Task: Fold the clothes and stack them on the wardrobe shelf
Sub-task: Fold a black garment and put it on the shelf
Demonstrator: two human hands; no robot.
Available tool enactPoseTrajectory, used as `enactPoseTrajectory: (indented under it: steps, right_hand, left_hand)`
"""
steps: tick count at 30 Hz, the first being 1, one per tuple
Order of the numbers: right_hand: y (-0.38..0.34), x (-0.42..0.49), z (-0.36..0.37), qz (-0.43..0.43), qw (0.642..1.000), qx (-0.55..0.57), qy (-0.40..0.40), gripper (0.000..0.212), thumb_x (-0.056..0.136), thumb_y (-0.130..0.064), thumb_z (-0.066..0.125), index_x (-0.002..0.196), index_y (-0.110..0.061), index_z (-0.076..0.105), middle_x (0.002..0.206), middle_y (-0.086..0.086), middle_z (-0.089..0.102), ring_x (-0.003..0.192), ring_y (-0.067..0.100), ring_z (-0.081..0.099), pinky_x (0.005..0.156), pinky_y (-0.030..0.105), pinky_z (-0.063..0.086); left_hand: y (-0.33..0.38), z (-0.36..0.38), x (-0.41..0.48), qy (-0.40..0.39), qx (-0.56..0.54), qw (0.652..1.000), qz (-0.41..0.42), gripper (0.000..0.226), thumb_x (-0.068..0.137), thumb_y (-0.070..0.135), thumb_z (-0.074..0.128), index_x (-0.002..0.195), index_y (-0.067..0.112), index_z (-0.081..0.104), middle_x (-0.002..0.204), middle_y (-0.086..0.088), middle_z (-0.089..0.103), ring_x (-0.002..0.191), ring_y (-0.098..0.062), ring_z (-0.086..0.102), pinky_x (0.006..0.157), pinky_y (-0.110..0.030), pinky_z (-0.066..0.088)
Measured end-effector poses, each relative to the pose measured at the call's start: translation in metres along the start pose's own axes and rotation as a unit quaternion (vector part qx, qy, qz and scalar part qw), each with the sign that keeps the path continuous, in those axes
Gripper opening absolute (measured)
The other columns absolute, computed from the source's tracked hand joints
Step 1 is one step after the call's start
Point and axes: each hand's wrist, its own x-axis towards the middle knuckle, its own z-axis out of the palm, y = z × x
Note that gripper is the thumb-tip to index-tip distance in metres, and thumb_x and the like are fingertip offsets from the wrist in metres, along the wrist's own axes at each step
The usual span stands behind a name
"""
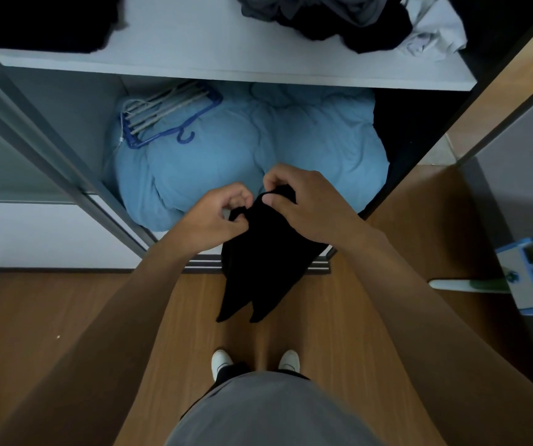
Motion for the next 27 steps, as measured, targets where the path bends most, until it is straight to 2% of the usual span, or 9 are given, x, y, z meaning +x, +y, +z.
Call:
enactPoseTrajectory:
  steps: [2,3,6,9,14,18,21,24,27]
  right_hand:
    - [-0.002,0.001,0.001,-0.015,1.0,0.008,-0.004,0.007,0.092,-0.015,0.062,0.095,-0.011,0.058,0.09,0.0,0.065,0.086,0.022,0.062,0.082,0.049,0.049]
    - [-0.002,0.001,0.002,-0.021,1.0,0.013,-0.007,0.007,0.092,-0.015,0.062,0.095,-0.011,0.058,0.089,0.0,0.064,0.085,0.021,0.061,0.082,0.047,0.049]
    - [-0.004,0.002,0.003,-0.033,0.999,0.02,-0.026,0.006,0.091,-0.014,0.062,0.093,-0.011,0.057,0.087,-0.002,0.063,0.082,0.016,0.058,0.079,0.037,0.048]
    - [-0.002,0.002,0.004,-0.024,0.998,0.015,-0.06,0.007,0.09,-0.011,0.063,0.09,-0.008,0.056,0.084,0.004,0.062,0.079,0.017,0.055,0.075,0.033,0.043]
    - [0.005,0.007,0.003,0.053,0.989,-0.037,-0.132,0.006,0.094,-0.011,0.059,0.099,-0.012,0.063,0.101,0.001,0.066,0.096,0.017,0.058,0.085,0.032,0.044]
    - [-0.001,0.014,0.006,0.074,0.991,-0.058,-0.091,0.017,0.096,-0.012,0.054,0.105,-0.015,0.068,0.111,0.001,0.068,0.105,0.018,0.06,0.091,0.032,0.044]
    - [-0.008,0.017,0.009,0.069,0.993,-0.065,-0.075,0.019,0.096,-0.013,0.052,0.104,-0.018,0.069,0.11,0.001,0.07,0.105,0.02,0.061,0.093,0.037,0.045]
    - [-0.011,0.016,0.01,0.052,0.994,-0.06,-0.078,0.02,0.095,-0.011,0.052,0.104,-0.016,0.069,0.108,0.001,0.07,0.103,0.019,0.061,0.091,0.034,0.044]
    - [-0.009,0.016,0.006,0.047,0.995,-0.052,-0.077,0.019,0.095,-0.009,0.054,0.104,-0.017,0.069,0.106,0.0,0.07,0.101,0.018,0.061,0.091,0.034,0.045]
  left_hand:
    - [-0.01,-0.005,-0.001,-0.024,0.016,0.999,-0.025,0.034,0.083,-0.015,0.056,0.079,0.019,0.056,0.072,0.012,0.055,0.073,-0.002,0.05,0.077,-0.024,0.039]
    - [-0.015,-0.006,-0.003,-0.039,0.027,0.998,-0.04,0.033,0.084,-0.013,0.057,0.077,0.019,0.057,0.072,0.016,0.054,0.074,0.0,0.05,0.078,-0.026,0.04]
    - [-0.026,-0.007,-0.006,-0.064,0.056,0.994,-0.07,0.021,0.083,-0.011,0.058,0.08,0.009,0.064,0.076,0.005,0.061,0.078,-0.005,0.056,0.079,-0.029,0.044]
    - [-0.032,-0.006,-0.005,-0.02,0.093,0.993,-0.068,0.012,0.079,-0.013,0.058,0.078,-0.001,0.062,0.078,-0.014,0.062,0.078,-0.015,0.055,0.071,-0.023,0.04]
    - [-0.037,-0.007,-0.01,0.062,0.066,0.994,-0.068,0.02,0.077,-0.013,0.054,0.077,0.006,0.059,0.079,-0.006,0.058,0.081,-0.015,0.053,0.072,-0.017,0.039]
    - [-0.039,-0.005,-0.016,-0.037,0.059,0.997,-0.035,0.01,0.076,-0.013,0.055,0.075,-0.005,0.06,0.078,-0.017,0.055,0.077,-0.015,0.053,0.074,-0.028,0.04]
    - [-0.046,-0.005,-0.018,-0.102,0.074,0.991,-0.047,0.015,0.076,-0.023,0.058,0.071,-0.009,0.063,0.079,-0.023,0.056,0.077,-0.029,0.054,0.074,-0.039,0.041]
    - [-0.048,-0.007,-0.016,-0.099,0.056,0.987,-0.11,0.025,0.081,-0.02,0.056,0.072,0.003,0.063,0.082,-0.007,0.054,0.079,-0.018,0.052,0.076,-0.034,0.038]
    - [-0.043,-0.014,-0.015,-0.08,-0.07,0.975,-0.194,0.012,0.084,0.009,0.056,0.079,0.016,0.065,0.084,0.008,0.057,0.084,-0.008,0.054,0.079,-0.024,0.037]
